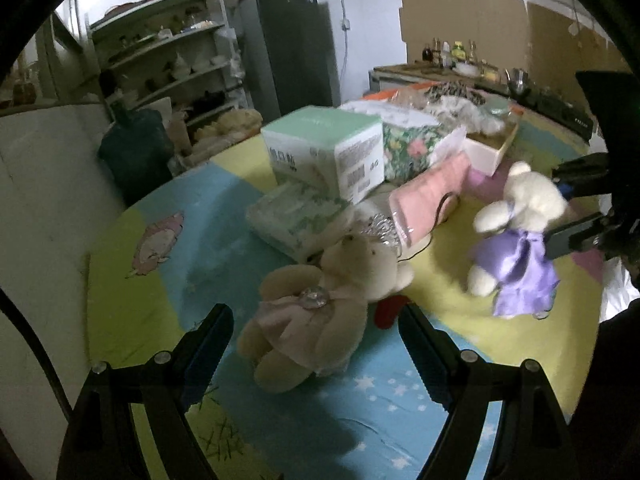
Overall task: Organize soft objects
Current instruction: 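Grasp the cream plush toy with the right tool while the left tool grasps the beige teddy bear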
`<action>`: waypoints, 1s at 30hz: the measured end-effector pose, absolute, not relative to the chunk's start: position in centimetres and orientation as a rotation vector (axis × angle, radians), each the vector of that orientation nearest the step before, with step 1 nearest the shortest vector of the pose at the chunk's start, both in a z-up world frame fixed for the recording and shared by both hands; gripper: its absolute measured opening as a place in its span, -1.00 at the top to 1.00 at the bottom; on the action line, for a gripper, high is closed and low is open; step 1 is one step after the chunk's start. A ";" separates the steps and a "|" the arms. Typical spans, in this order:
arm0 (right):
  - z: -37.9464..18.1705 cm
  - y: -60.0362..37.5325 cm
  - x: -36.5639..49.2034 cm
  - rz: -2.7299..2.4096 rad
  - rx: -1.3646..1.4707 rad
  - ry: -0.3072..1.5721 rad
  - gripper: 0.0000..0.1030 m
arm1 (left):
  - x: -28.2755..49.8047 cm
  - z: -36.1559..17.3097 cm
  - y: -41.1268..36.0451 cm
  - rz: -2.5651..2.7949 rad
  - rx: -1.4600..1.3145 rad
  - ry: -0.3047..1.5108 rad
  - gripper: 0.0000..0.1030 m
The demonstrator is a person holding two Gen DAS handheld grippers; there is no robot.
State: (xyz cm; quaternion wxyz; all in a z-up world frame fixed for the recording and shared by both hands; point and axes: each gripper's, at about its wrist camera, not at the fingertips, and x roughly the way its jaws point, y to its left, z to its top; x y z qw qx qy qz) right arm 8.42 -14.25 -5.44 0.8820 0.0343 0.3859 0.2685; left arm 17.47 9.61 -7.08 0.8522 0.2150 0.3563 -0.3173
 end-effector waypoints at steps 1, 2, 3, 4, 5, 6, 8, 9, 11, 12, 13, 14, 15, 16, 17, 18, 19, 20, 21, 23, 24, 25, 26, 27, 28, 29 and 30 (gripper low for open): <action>-5.5 -14.3 8.5 0.560 0.074 0.805 0.10 | 17.7 -7.3 9.6 -0.669 0.458 0.754 -0.64; -5.6 -14.3 8.7 0.561 0.077 0.807 0.10 | 17.9 -7.5 9.6 -0.668 0.464 0.758 -0.64; -5.6 -14.2 8.8 0.562 0.080 0.808 0.10 | 18.1 -7.7 9.5 -0.667 0.469 0.763 -0.64; -5.7 -14.2 8.9 0.564 0.082 0.811 0.10 | 18.4 -7.9 9.4 -0.666 0.472 0.770 -0.64; -5.8 -14.2 8.9 0.565 0.083 0.813 0.10 | 18.5 -8.0 9.4 -0.666 0.473 0.772 -0.64; -5.8 -14.3 9.0 0.567 0.084 0.816 0.10 | 18.6 -8.0 9.3 -0.669 0.473 0.775 -0.64; -5.9 -14.4 9.2 0.570 0.087 0.818 0.10 | 18.8 -8.1 9.2 -0.670 0.473 0.777 -0.64; -5.9 -14.4 9.2 0.570 0.088 0.819 0.10 | 18.8 -8.1 9.3 -0.671 0.472 0.777 -0.64; -6.0 -14.5 9.3 0.573 0.092 0.822 0.10 | 18.9 -8.1 9.2 -0.670 0.471 0.777 -0.64; -6.1 -14.5 9.3 0.573 0.093 0.824 0.10 | 19.0 -8.1 9.4 -0.672 0.471 0.779 -0.64; -6.1 -14.5 9.3 0.574 0.094 0.825 0.10 | 19.0 -8.1 9.3 -0.674 0.471 0.781 -0.64; -6.1 -14.5 9.2 0.574 0.095 0.826 0.10 | 19.0 -8.1 9.3 -0.675 0.473 0.782 -0.63; -6.2 -14.5 9.2 0.574 0.097 0.827 0.10 | 19.1 -8.1 9.2 -0.677 0.474 0.783 -0.59; -6.2 -14.5 9.2 0.574 0.098 0.828 0.10 | 19.1 -8.1 9.1 -0.680 0.474 0.785 -0.50; -6.2 -14.6 9.2 0.572 0.100 0.828 0.10 | 19.1 -8.1 9.1 -0.686 0.475 0.789 -0.41; -6.2 -14.6 9.2 0.571 0.102 0.828 0.10 | 19.1 -8.2 9.0 -0.693 0.480 0.794 -0.32; -6.2 -14.6 9.2 0.570 0.103 0.829 0.10 | 19.0 -8.3 8.9 -0.690 0.490 0.790 -0.31; -6.2 -14.6 9.2 0.569 0.104 0.829 0.10 | 18.9 -8.3 8.8 -0.695 0.493 0.787 -0.27; -6.2 -14.7 9.2 0.567 0.105 0.829 0.10 | 18.7 -8.3 8.7 -0.706 0.498 0.785 -0.14; -6.3 -14.6 9.2 0.566 0.107 0.831 0.10 | 18.4 -8.3 8.7 -0.707 0.511 0.775 -0.05; -6.2 -14.6 9.2 0.565 0.108 0.833 0.10 | 18.2 -8.3 8.6 -0.705 0.515 0.774 0.00; -6.2 -14.5 9.1 0.565 0.110 0.833 0.10 | 18.1 -8.3 8.6 -0.707 0.518 0.770 0.04; -6.2 -14.5 9.1 0.565 0.110 0.833 0.10 | 18.0 -8.2 8.6 -0.705 0.522 0.767 0.06; -6.2 -14.5 9.2 0.564 0.111 0.833 0.10 | 17.9 -8.2 8.5 -0.700 0.527 0.763 0.08; -6.2 -14.4 9.2 0.564 0.112 0.832 0.10 | 17.8 -8.2 8.5 -0.697 0.527 0.761 0.10; -6.2 -14.5 9.2 0.564 0.112 0.832 0.10 | 17.8 -8.2 8.6 -0.696 0.528 0.759 0.11; -6.2 -14.5 9.3 0.562 0.112 0.831 0.10 | 17.7 -8.2 8.7 -0.692 0.529 0.755 0.13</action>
